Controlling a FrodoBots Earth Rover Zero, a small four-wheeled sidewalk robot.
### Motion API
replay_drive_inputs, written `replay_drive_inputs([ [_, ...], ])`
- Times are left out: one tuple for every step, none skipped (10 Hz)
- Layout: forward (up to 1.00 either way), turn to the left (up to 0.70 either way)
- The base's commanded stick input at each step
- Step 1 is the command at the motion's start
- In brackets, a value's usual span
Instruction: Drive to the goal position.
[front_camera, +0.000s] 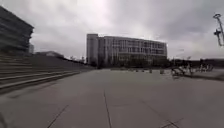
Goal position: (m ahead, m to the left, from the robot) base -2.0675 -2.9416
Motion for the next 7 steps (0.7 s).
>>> replay_drive_inputs([
  [0.0, -1.0],
  [0.0, -1.0],
  [0.0, -1.0],
  [0.0, -1.0],
  [0.0, -1.0],
  [0.0, -1.0],
  [0.0, -1.0],
])
